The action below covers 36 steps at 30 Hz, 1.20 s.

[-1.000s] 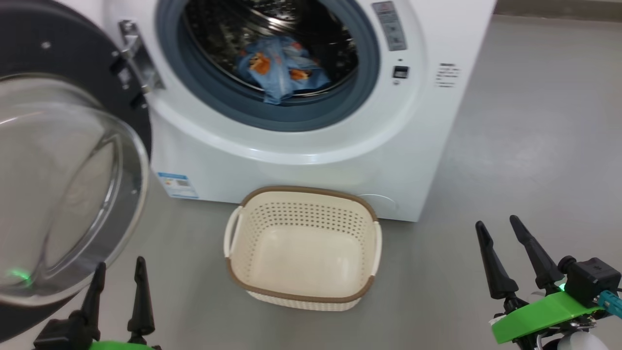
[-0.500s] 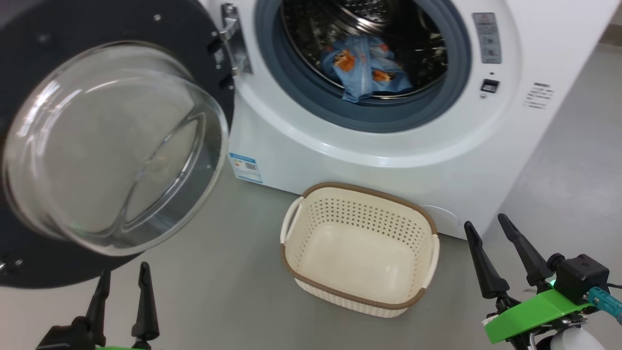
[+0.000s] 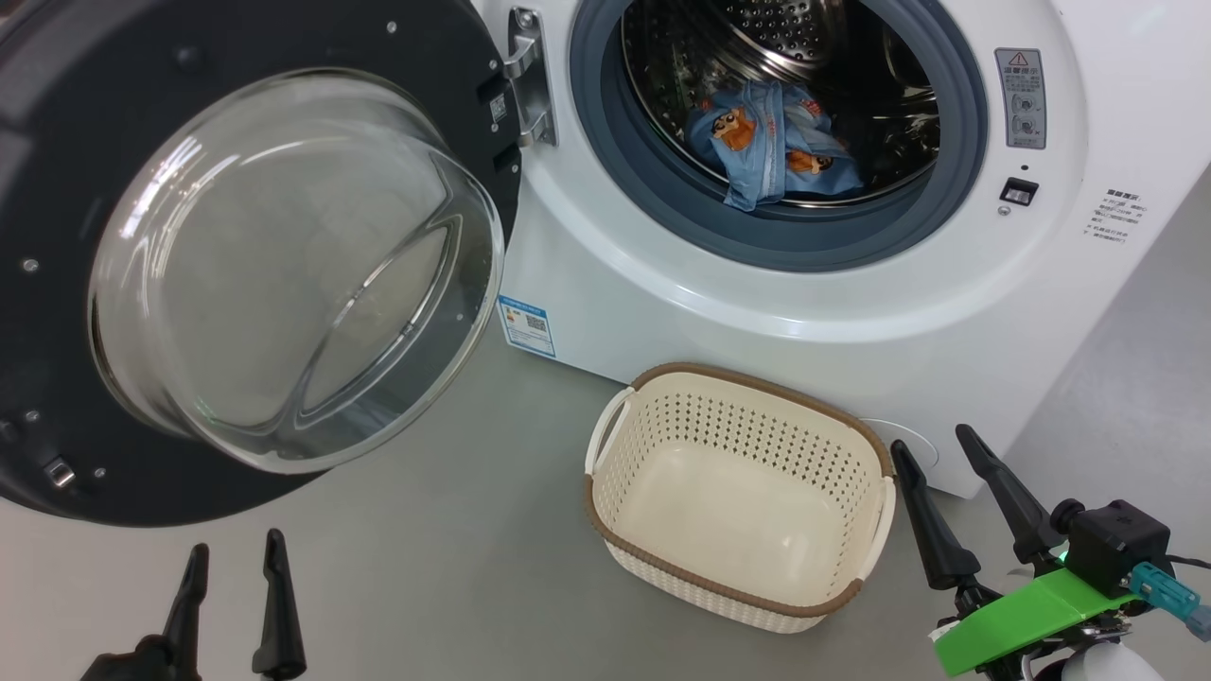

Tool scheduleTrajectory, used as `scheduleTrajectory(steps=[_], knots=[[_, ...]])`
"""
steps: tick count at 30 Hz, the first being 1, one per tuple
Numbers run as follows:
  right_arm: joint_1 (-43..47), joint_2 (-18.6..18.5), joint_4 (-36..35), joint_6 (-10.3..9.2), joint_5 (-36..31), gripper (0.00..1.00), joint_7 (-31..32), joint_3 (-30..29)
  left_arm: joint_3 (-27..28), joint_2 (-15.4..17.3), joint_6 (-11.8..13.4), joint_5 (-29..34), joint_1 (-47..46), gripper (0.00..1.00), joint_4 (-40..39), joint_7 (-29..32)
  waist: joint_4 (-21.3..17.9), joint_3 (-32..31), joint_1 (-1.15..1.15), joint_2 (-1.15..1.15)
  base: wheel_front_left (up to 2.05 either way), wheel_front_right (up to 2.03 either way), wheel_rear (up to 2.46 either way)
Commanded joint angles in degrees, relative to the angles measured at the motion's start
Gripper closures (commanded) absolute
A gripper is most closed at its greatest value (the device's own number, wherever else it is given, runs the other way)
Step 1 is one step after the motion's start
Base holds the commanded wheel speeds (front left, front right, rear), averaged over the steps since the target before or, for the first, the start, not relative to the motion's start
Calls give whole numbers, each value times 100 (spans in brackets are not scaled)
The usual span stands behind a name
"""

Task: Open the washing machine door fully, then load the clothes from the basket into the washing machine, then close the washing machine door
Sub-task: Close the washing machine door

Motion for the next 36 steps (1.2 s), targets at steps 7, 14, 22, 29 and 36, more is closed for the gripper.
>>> scheduleTrajectory(steps=[7, 14, 22, 29, 36], knots=[[-127, -87, -119, 32, 13, 0, -46, 105, 143, 59, 61, -68, -80, 0, -185, -36, 31, 35, 0, 0, 0, 0, 0], [-133, -82, -119, 32, 23, 0, -46, 108, 165, 59, 9, -170, -106, 55, -341, -36, 29, 61, 0, 0, 0, 0, 0], [-98, -39, -129, 32, 14, 0, -46, 74, 817, 176, -288, -232, -429, 100, -1441, -36, 34, 76, 0, 0, 0, 0, 0], [-80, -2, -138, 32, 16, 0, -46, 73, 1485, 810, -397, -1365, -1131, 100, -1826, -36, 1, 87, 0, 0, 0, 0, 0], [-92, -3, -168, 32, 11, 0, -46, 62, 1870, 1917, -401, -3317, -1989, 100, -1145, 224, -52, 195, 0, 0, 0, 0, 0]])
